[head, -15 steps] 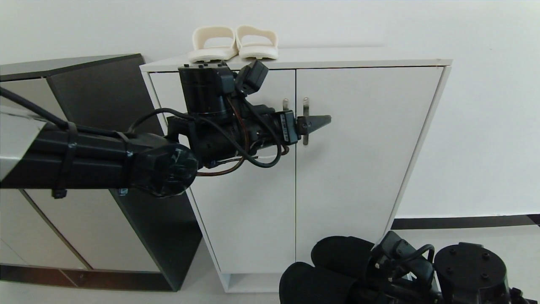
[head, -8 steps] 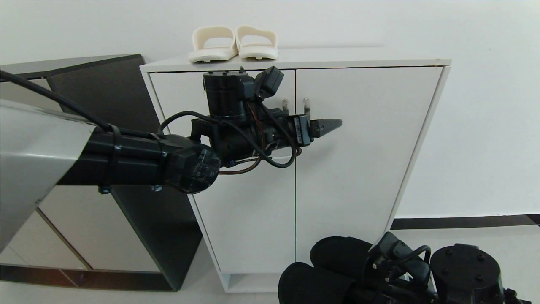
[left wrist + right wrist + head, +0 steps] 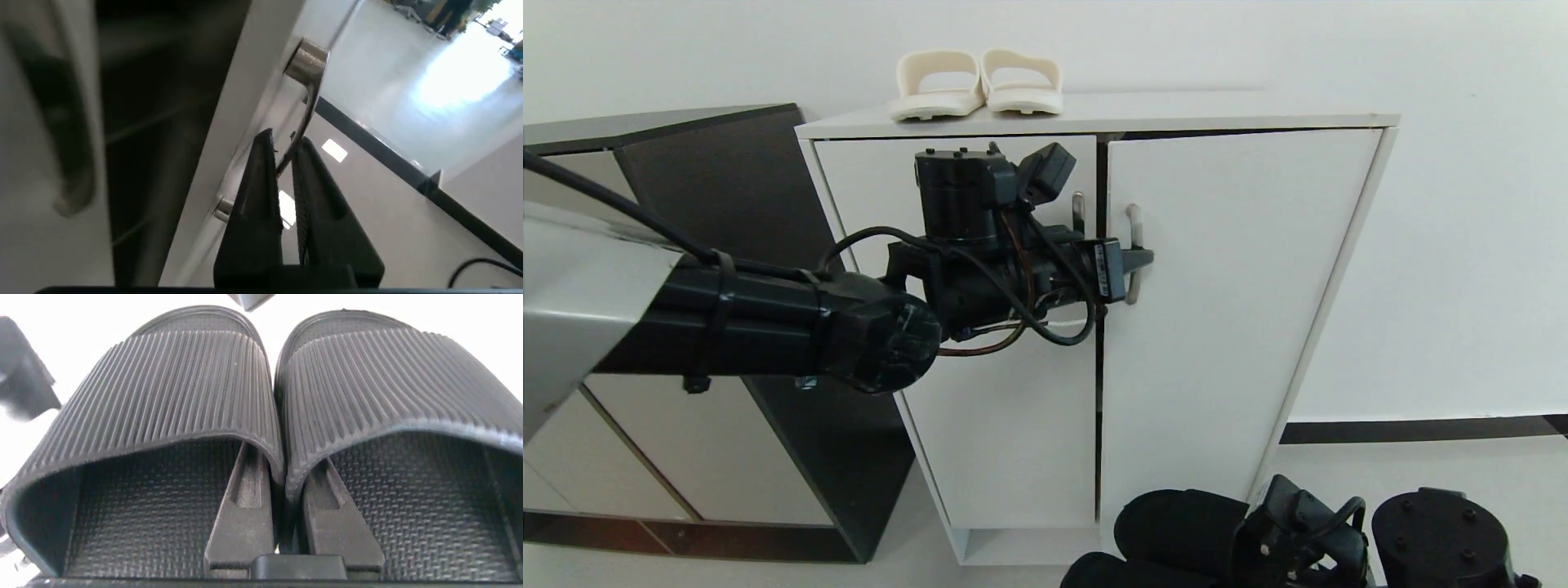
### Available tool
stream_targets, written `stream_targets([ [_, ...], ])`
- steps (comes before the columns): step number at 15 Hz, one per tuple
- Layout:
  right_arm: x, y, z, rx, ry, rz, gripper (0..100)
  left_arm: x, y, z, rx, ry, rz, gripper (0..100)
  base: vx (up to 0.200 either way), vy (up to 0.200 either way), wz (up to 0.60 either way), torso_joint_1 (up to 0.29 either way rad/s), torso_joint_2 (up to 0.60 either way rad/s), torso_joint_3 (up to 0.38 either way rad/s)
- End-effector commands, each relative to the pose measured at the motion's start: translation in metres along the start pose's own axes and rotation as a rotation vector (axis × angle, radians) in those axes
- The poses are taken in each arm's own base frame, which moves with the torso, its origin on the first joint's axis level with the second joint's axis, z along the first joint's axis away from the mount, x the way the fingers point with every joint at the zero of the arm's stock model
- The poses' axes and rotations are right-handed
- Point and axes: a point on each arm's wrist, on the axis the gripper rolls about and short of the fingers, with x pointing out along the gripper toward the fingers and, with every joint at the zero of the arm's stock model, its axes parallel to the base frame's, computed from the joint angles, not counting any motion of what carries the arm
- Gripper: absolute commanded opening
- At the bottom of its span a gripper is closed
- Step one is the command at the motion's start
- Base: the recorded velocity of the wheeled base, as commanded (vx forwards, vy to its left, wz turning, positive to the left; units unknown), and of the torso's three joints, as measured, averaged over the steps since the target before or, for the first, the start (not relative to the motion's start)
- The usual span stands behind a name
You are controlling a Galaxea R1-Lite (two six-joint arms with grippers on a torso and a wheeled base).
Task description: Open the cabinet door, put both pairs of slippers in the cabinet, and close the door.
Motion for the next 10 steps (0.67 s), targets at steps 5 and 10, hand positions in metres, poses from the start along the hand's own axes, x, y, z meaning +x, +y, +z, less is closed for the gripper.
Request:
stream_targets([
  [5, -0.004, 0.001, -0.004, -0.02, 0.007, 0.012, 0, -0.05, -0.058, 0.008, 0.012, -0.018, -0.057, 0, 0.0, 0.0, 0.0, 0.0, 0.0, 0.0],
  [10, -0.002, 0.001, -0.004, -0.02, -0.001, 0.011, 0, -0.073, -0.068, 0.0, 0.011, -0.047, 0.034, 0, 0.0, 0.0, 0.0, 0.0, 0.0, 0.0],
])
